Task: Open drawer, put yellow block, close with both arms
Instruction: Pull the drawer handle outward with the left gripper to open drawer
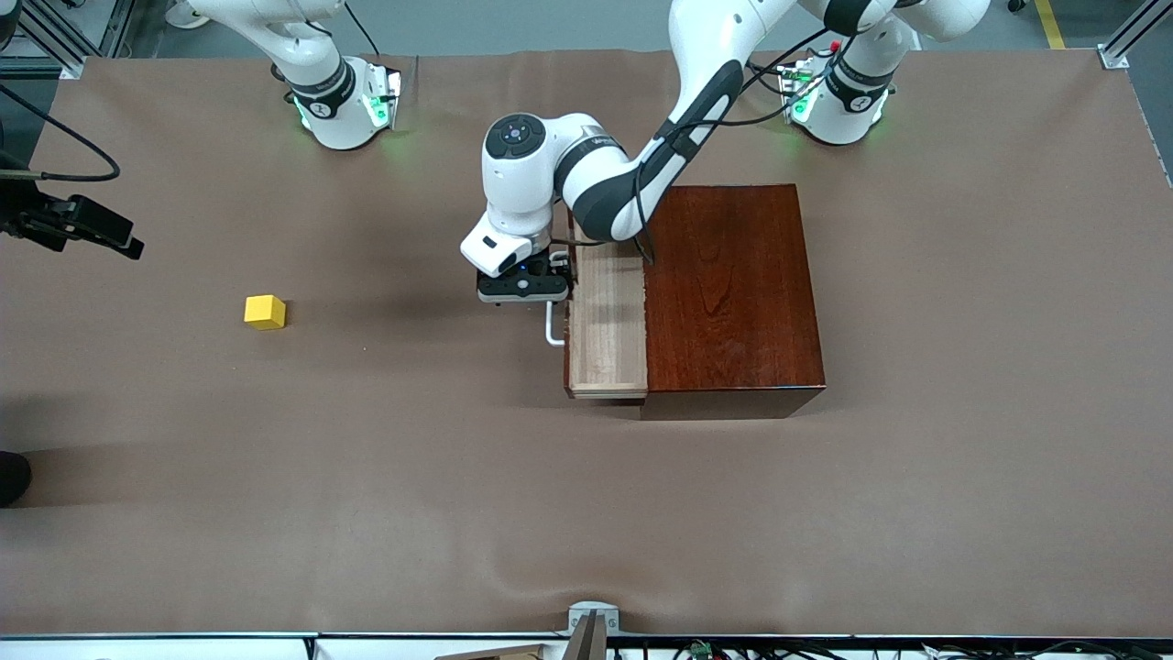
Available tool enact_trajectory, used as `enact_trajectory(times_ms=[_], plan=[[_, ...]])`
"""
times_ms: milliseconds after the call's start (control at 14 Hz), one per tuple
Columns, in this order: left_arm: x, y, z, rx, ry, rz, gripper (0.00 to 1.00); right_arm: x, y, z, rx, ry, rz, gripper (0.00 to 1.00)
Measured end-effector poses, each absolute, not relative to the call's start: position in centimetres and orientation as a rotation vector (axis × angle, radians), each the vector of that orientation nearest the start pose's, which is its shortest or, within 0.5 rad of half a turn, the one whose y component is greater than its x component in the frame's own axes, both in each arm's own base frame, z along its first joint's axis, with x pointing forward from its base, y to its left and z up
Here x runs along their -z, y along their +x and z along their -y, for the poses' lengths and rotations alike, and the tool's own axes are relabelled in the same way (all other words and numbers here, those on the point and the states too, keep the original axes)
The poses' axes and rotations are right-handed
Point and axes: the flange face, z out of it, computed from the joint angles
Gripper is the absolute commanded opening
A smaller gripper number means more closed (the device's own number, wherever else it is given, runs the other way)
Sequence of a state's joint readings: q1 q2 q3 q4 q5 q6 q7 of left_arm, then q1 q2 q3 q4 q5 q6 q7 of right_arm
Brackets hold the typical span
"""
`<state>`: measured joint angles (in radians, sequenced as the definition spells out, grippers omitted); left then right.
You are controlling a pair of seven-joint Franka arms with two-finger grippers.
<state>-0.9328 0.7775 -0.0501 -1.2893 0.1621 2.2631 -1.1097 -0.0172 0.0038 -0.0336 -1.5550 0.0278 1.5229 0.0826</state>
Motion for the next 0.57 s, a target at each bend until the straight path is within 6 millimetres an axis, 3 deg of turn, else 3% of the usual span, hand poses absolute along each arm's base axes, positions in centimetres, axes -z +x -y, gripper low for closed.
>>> enact_trajectory(times_ms=[573], plan=[[-31.25, 43.92, 63.35, 0.355, -3.287, 0.104, 1.0, -62.57, 55.03, 2.48, -0.056, -3.107, -0.206, 1.0]])
